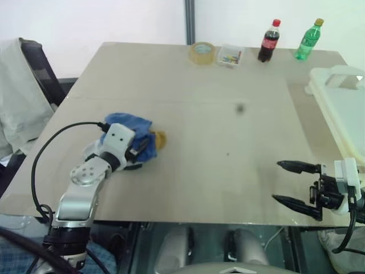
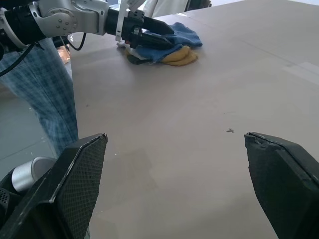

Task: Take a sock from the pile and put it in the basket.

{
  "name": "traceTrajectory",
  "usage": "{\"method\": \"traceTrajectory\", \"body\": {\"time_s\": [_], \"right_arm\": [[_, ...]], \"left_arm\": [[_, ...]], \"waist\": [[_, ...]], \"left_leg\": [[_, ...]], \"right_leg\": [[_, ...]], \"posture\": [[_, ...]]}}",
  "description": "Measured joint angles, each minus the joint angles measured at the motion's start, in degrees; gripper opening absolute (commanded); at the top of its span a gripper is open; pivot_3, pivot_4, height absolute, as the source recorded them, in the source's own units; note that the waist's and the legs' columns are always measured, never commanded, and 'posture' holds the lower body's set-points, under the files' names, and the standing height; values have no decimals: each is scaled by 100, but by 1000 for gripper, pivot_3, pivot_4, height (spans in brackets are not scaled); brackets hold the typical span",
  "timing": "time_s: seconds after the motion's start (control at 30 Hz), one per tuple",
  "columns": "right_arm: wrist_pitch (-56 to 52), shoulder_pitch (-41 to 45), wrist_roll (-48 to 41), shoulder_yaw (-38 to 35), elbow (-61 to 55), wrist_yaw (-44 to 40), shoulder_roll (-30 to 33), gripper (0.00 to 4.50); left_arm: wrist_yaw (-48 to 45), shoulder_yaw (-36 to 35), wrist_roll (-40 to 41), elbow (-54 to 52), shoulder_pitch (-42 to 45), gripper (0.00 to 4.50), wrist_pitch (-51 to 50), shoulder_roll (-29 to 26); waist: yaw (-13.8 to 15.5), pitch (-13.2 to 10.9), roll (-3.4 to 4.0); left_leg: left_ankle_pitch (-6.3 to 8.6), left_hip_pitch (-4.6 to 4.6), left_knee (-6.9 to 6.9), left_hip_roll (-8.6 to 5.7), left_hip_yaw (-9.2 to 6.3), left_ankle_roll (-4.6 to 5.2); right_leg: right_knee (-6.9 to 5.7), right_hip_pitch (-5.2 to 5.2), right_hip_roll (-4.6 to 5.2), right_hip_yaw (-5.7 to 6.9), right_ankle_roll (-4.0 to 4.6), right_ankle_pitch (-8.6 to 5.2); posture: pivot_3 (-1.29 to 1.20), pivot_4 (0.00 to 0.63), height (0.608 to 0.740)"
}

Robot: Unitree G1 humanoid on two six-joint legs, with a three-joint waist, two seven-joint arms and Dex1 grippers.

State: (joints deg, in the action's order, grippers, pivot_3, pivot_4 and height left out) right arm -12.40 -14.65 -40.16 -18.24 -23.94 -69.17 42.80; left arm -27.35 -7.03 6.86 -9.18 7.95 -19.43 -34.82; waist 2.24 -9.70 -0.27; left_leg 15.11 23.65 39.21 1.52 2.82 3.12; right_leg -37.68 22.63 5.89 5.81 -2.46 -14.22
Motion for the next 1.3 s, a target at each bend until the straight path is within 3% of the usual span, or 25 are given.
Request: {"method": "traceTrajectory", "body": {"time_s": [0.1, 0.13, 0.43, 0.7, 0.8, 1.13, 1.17, 1.3], "right_arm": [[1, -5, 6, 2, 0, 20, 0, 4500], [1, -9, 10, 2, 0, 28, 0, 4500], [2, -40, 62, 5, 0, 79, -1, 4500], [4, -128, 71, 5, -19, 102, -2, 4500], [7, -158, 72, 4, -74, 188, -25, 4500], [60, -302, 117, -3, -106, 284, -76, 4500], [64, -316, 120, -3, -106, 287, -78, 4500], [70, -376, 120, -10, -106, 287, -79, 4500]], "left_arm": [[1, 0, -12, 82, 78, 146, -11, 0], [3, 0, -15, 87, 86, 25, -14, 1], [4, -4, 69, 136, 420, 25, -244, 60], [-98, -64, 690, -616, 786, 25, -1260, 129], [57, 121, 687, -982, 1180, 25, -1892, 133], [-156, 654, 100, -521, 818, 25, -1786, -444], [-204, 709, 44, -527, 764, 594, -1777, -539], [-194, 709, -2, -527, 732, 2071, -1750, -458]], "waist": [[-1, 0, 0], [-1, 0, 0], [1, 0, -1], [4, -3, -5], [1, -3, -6], [0, -4, -7], [-2, -4, -6], [0, -4, -6]], "left_leg": [[0, 0, 0, 0, 1, 0], [0, 1, 0, 0, 1, 0], [-1, 2, 2, -1, 0, -1], [-6, 2, 6, -3, -1, -10], [-8, 1, 7, -4, 1, -12], [-1, 1, 7, -1, 4, -2], [-2, 1, 7, -1, 5, -3], [-5, 2, 6, -1, 4, -9]], "right_leg": [[0, 0, 0, 0, 0, 0], [0, 0, 0, 0, 0, 0], [-1, 1, 0, 0, 0, 0], [-4, -1, 1, -1, -1, 0], [-6, -1, 0, -3, -1, 0], [-8, 6, -4, -8, -2, -1], [-8, 6, -4, -10, -2, -1], [-7, 6, -1, -11, -1, -1]], "posture": [[0, 150, 735], [0, 150, 735], [0, 150, 735], [0, 150, 735], [0, 150, 735], [0, 150, 735], [0, 150, 735], [0, 150, 735]]}}
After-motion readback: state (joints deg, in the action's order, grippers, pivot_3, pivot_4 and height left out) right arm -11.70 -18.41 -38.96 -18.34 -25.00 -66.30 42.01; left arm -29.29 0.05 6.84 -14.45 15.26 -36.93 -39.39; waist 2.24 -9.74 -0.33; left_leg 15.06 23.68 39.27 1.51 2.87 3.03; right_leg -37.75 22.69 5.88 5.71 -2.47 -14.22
